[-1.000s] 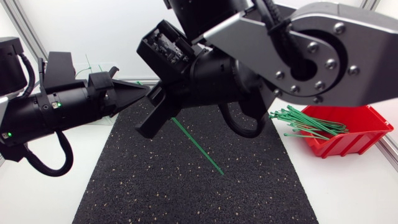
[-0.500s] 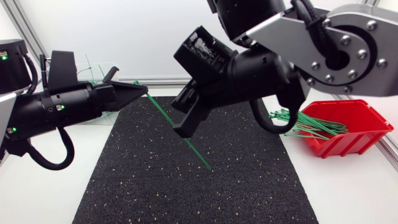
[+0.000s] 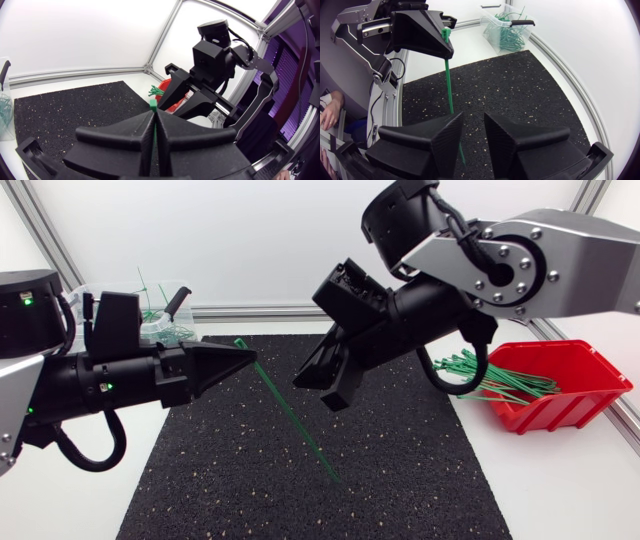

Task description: Take a green cable tie from the red box, thread the tail through the head to close it, then place it in the transparent bin on the left.

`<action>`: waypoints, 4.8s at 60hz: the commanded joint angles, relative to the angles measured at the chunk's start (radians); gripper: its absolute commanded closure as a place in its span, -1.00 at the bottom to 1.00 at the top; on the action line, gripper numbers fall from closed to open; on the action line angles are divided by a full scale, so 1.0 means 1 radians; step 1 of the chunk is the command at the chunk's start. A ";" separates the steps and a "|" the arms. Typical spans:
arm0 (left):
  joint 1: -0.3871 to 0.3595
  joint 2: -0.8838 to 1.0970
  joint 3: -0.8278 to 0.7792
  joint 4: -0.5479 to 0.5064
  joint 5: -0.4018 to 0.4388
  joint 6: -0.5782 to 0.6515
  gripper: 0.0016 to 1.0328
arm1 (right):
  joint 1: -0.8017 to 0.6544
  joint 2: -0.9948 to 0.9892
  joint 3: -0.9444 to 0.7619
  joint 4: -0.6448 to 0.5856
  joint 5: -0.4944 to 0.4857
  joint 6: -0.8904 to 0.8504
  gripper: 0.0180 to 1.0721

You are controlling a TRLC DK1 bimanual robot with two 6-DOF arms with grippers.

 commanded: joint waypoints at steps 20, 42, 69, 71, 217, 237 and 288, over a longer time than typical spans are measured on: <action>-0.015 -0.028 -0.054 0.028 0.120 0.092 0.94 | 0.051 0.044 0.065 -0.051 -0.159 -0.030 0.11; -0.022 -0.057 -0.064 0.013 0.160 0.096 0.94 | 0.051 0.056 0.073 -0.045 -0.245 -0.032 0.54; -0.008 -0.059 -0.066 0.004 0.173 0.095 0.94 | 0.061 0.008 0.062 -0.046 -0.254 -0.029 0.89; -0.002 -0.057 -0.061 -0.001 0.173 0.093 0.93 | 0.064 0.005 0.062 -0.046 -0.254 -0.026 0.89; 0.043 -0.062 -0.130 0.221 0.218 -0.232 0.14 | -0.001 0.067 -0.016 0.115 -0.462 0.244 0.89; 0.060 -0.068 -0.135 0.248 0.221 -0.257 0.53 | -0.001 0.080 -0.016 0.123 -0.479 0.249 0.89; 0.057 -0.069 -0.141 0.255 0.236 -0.267 0.78 | -0.002 0.077 -0.022 0.141 -0.493 0.261 0.89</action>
